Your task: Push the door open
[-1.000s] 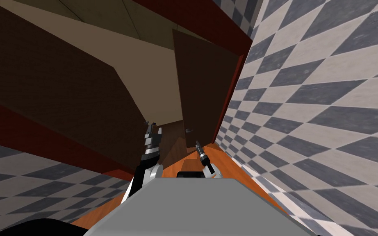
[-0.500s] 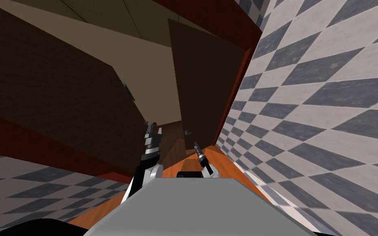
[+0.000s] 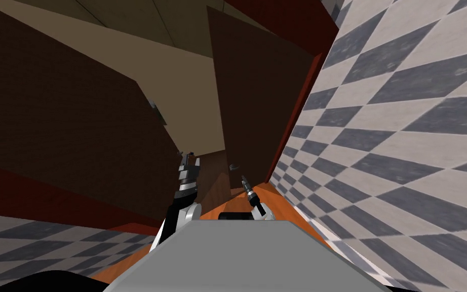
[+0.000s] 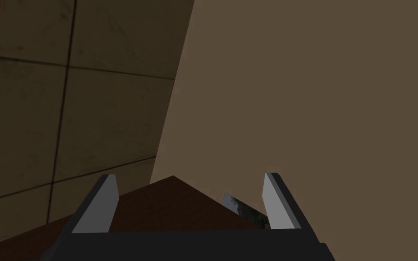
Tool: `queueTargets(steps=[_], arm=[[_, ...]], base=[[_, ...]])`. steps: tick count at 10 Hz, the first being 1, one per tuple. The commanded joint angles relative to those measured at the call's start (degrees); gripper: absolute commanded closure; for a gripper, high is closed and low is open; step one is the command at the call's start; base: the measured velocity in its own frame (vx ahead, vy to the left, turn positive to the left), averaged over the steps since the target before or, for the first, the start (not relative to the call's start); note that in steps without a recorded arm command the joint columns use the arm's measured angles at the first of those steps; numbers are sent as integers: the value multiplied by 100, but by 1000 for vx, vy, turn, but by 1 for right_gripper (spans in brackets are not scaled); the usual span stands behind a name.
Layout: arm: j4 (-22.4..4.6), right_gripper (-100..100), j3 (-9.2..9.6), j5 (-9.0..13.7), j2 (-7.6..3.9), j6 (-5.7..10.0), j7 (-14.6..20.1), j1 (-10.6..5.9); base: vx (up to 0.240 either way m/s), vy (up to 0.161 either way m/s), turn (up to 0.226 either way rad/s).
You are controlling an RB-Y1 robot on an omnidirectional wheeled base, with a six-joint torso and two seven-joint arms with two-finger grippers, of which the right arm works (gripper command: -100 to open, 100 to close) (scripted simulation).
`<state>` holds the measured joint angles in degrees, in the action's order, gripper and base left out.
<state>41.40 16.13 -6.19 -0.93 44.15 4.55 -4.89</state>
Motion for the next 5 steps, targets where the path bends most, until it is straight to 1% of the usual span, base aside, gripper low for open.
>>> queueTargets(steps=[1,3,5], arm=[[44,-100,-13,6,-50,-39,0,10],[17,-100,-41,20,-41,-38,-11,-10],[-8,-100,-68,33,25,-37,-22,-29]], base=[[200,72,22],[181,97,29],[202,71,23]])
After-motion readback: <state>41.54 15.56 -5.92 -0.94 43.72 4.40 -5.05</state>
